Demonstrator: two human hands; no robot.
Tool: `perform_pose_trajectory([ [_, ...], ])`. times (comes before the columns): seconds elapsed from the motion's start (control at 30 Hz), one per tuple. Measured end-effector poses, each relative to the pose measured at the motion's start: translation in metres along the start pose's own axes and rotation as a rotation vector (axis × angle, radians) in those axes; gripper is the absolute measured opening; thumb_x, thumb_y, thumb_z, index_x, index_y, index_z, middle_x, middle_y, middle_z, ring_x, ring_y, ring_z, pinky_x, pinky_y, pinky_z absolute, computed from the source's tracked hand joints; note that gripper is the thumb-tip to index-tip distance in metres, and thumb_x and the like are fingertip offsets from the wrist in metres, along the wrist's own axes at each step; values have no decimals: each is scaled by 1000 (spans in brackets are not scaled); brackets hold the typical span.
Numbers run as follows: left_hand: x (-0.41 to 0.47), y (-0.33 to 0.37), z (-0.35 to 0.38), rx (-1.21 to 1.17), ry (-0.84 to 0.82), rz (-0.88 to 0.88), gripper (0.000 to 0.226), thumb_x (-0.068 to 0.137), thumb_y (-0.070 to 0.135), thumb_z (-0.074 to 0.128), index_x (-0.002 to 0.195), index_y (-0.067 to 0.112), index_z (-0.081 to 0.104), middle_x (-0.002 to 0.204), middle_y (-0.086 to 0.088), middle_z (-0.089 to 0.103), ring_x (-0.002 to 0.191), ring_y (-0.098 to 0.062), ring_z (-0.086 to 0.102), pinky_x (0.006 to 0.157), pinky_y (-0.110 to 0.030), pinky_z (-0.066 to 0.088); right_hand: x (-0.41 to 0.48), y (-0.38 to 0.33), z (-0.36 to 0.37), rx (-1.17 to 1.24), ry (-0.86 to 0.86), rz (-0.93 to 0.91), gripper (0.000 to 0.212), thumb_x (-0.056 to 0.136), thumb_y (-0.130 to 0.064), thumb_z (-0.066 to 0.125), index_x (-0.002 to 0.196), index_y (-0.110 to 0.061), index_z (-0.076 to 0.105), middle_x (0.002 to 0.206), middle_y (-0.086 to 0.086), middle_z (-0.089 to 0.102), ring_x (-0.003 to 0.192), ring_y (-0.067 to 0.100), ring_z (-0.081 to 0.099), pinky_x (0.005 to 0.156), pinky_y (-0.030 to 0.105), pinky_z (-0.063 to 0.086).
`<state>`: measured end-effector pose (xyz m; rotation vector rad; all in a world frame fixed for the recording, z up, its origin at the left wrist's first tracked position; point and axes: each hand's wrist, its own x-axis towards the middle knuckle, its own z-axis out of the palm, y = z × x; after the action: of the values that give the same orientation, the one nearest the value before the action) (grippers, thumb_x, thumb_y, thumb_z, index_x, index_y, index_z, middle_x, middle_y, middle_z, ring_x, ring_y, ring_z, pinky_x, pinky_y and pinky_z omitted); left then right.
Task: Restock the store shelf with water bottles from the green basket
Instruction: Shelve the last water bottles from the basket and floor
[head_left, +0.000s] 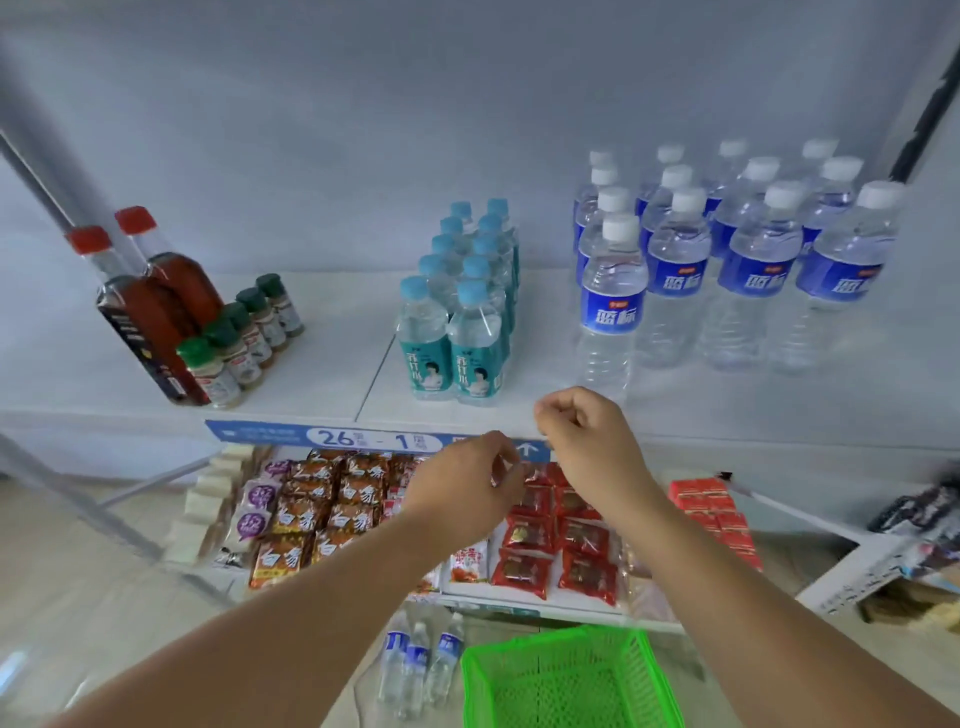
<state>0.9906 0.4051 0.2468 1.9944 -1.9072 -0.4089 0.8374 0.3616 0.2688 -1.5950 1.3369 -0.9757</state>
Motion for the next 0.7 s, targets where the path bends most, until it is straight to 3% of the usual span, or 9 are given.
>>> perform_pose_trajectory([
  [0.17, -35, -70, -9, 1, -107, -17, 18, 94, 43, 51, 103, 35, 63, 89, 12, 71, 81, -13, 67, 72, -37, 59, -25, 4, 62, -70, -91, 4, 13, 98, -33, 59, 98, -24, 69, 86, -9, 71, 77, 2, 65, 63, 17, 43],
  [0.33, -73, -155, -7, 41, -265, -71, 22, 97, 41, 49, 104, 32, 67, 93, 12, 72, 83, -13, 67, 73, -32, 59, -58, 21, 142, -92, -151, 60, 17, 100, -35, 56, 96, -23, 67, 88, 11, 71, 77, 26, 67, 69, 38, 52],
  [0.43, -95, -207, 0, 49, -349, -95, 22, 98, 43, 49, 105, 31, 67, 96, 9, 72, 82, -14, 67, 68, -29, 57, -85, 40, 186, -126, -191, 106, 20, 101, -35, 55, 102, -19, 67, 88, 17, 68, 72, 26, 63, 65, 36, 49],
  [0.5, -110, -234, 3, 69, -398, -116, 22, 99, 44, 49, 105, 31, 66, 96, 9, 71, 81, -12, 65, 61, -26, 52, -100, 48, 206, -149, -199, 139, 20, 101, -36, 56, 104, -20, 67, 90, 13, 69, 80, 26, 66, 72, 38, 53],
  [0.57, -124, -259, 8, 73, -441, -150, 17, 97, 44, 49, 98, 34, 64, 96, 10, 70, 82, -12, 65, 66, -29, 55, -111, 54, 222, -190, -227, 158, 18, 100, -37, 57, 103, -22, 68, 92, 8, 71, 85, 24, 68, 77, 40, 55],
  [0.7, -139, -297, 23, 49, -503, -253, 17, 92, 44, 50, 92, 34, 64, 96, 10, 70, 86, -13, 65, 80, -36, 60, -119, 62, 240, -240, -291, 192, 19, 99, -40, 55, 97, -26, 67, 85, 2, 71, 77, 18, 68, 71, 38, 55],
])
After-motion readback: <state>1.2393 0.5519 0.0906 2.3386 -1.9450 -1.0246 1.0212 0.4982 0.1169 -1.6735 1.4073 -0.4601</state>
